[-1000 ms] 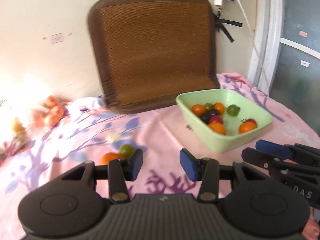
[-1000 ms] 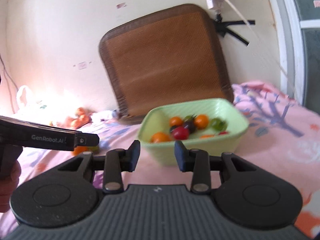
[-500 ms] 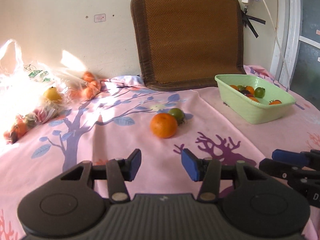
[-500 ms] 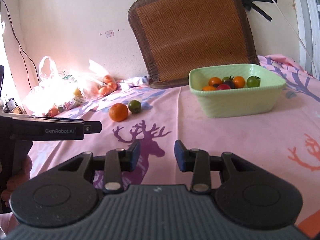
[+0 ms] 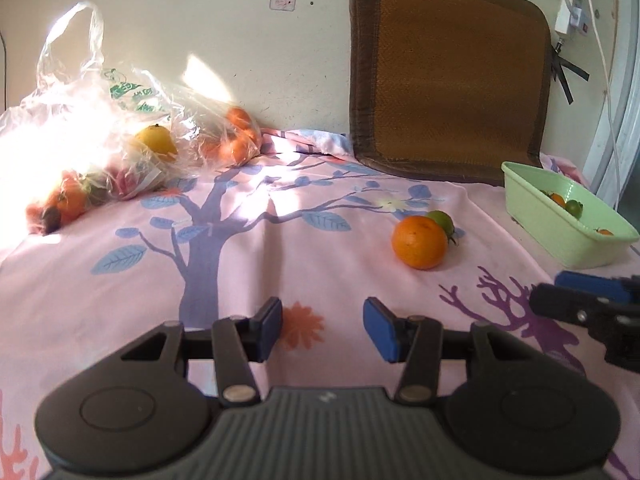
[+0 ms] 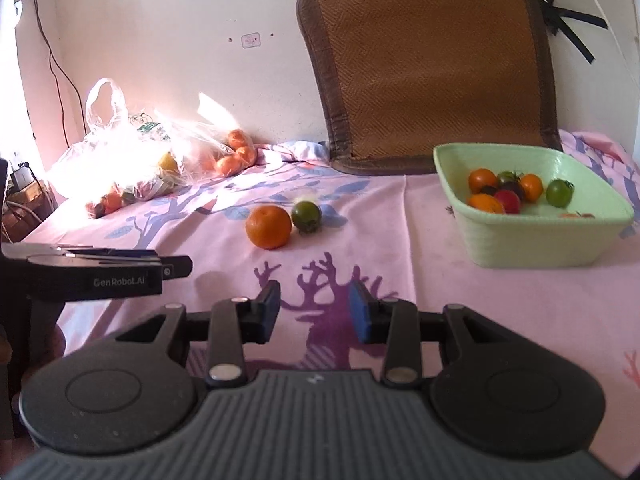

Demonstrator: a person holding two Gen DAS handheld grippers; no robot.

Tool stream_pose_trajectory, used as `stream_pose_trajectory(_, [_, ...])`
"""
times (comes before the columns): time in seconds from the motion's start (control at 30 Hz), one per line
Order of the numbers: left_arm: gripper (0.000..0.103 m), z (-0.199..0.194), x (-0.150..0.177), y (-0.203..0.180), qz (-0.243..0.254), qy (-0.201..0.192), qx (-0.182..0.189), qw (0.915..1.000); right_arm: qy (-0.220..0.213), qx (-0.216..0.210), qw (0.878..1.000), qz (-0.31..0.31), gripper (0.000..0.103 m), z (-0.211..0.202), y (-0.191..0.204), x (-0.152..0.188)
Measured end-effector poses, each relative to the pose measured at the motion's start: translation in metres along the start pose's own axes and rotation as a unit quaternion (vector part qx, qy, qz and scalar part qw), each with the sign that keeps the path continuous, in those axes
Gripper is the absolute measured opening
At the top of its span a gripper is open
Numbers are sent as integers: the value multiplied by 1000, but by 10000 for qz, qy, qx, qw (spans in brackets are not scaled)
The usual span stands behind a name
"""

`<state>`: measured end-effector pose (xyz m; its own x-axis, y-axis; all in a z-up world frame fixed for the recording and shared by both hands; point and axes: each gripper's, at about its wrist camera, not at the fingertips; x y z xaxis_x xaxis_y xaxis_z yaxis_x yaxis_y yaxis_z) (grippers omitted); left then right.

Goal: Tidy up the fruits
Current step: 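Withdraw both tools toward the last mandarin orange and green tomato, then grasp the mandarin orange with the left tool while the right tool grasps the green tomato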

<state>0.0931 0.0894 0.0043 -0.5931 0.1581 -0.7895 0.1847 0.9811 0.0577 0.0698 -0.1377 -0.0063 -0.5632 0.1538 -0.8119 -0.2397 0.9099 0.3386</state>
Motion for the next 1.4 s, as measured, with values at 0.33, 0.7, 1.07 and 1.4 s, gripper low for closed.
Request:
stream_pose_trajectory(0.33, [48,-7,1,-9,249,-299,82,9992,256,-65,9983,518,43,83,0,-68])
stream_pose_trajectory(0.7, [49,-3,1,-5,159,-254,151,9994,925,-181,9856,1404,41,115,-19,-68])
stream_pose_trajectory(1.07, [55,3,-4,-2,40,-108,212,9997,586,-9,9940,927,26,74,-22,-50])
stream_pose_trajectory(1.4, [63,11,-40,-36,1325,-364,257,9902,456,-33,9921,1165,26,74,-33,-59])
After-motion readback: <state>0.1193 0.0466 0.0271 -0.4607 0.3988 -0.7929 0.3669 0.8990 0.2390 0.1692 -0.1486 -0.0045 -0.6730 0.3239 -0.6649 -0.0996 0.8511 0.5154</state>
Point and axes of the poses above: each gripper's, at about its wrist camera, not at the fingertips, and z roughly the way its jaws point, y to its left, x to its underside, and after that the axes turned 12 degrees about z, right-handed
